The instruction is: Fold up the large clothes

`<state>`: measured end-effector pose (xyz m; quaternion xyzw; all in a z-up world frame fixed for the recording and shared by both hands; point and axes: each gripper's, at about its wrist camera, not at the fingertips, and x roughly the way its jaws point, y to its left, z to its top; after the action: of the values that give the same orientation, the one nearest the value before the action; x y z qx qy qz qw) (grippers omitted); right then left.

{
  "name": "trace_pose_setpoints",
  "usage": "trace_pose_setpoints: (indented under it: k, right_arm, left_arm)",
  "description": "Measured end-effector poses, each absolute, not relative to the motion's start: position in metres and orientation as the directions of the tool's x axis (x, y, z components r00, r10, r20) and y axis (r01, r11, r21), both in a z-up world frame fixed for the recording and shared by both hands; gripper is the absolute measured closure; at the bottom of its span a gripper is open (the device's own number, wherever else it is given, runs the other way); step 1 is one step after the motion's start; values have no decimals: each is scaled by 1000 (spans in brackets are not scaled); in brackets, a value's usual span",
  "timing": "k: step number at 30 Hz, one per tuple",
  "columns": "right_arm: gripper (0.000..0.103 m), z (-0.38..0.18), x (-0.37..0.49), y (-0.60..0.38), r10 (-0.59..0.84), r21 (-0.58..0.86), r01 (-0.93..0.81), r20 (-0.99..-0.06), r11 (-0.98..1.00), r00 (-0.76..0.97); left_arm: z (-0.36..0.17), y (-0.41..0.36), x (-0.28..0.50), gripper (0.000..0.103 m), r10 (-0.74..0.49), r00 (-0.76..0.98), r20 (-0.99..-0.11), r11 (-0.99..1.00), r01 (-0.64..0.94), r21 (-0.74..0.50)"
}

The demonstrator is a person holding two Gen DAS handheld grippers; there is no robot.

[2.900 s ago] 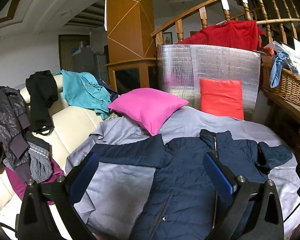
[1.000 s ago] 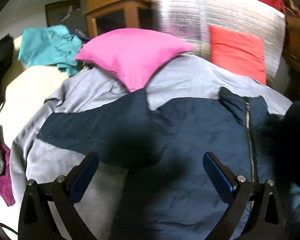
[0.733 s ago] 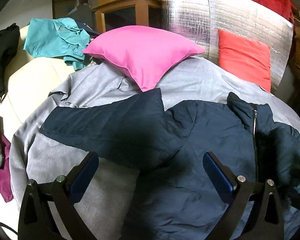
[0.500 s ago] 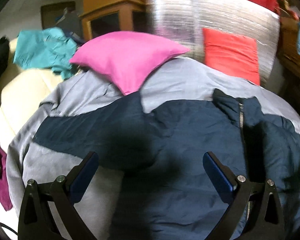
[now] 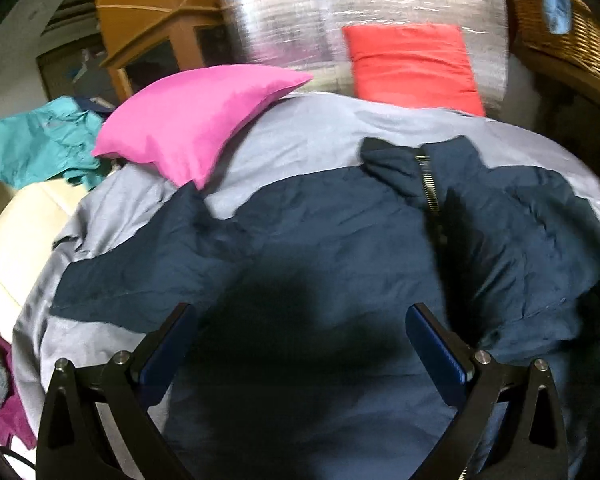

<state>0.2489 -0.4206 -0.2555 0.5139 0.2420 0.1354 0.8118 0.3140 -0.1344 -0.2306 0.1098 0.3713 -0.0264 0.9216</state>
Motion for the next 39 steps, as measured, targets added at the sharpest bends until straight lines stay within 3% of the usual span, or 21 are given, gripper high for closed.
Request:
trace_pose_setpoints:
  k: [3,5,10,13,14,18,21,23,28,39]
  right_arm:
    - [31,-210,247,-377,645,898,-260,-35,356,763]
    - [30,-191,242,-353,680,853,-343,-18,393,733]
    - [28,-194,245,-349,585,813,-199,-201,547,786]
    - [28,-206,245,-369,485,816,-49,-293,577,824]
    - [28,-212,245,-383,403,791,63,-376,608,835]
    - [28,-222,248,-397,89,537,373,-650,757,755]
    - [28,-235,252,-386,-80,278,445,-768,851,635]
    - [29,-250,267,-370,-111,184,440,-818,879,564]
    - [28,-267,258,-348,-248,-32,404,-833,914,494]
    - [28,-273,253,-348,-277,-52,418,-821,907,500]
  left_arm:
    - [-228,-107,318,0,65,717,-694,985,67,162]
    - [-225,-87,318,0,77,718,-692,991,23,134]
    - [-219,-58,320,0,57,714,-697,998,-40,41]
    - [-218,-63,320,0,19,714,-699,1000,-24,3]
    - [-219,-67,320,0,5,715,-699,1000,-9,-2]
    - [-221,-86,322,0,-35,705,-709,998,55,6]
    - [-229,-101,326,0,-20,695,-719,997,68,39]
    - [-238,-112,329,0,-8,684,-730,994,83,66]
    - [-265,-140,338,0,18,632,-775,977,153,148]
    - [-269,-167,355,0,-8,686,-728,946,241,217]
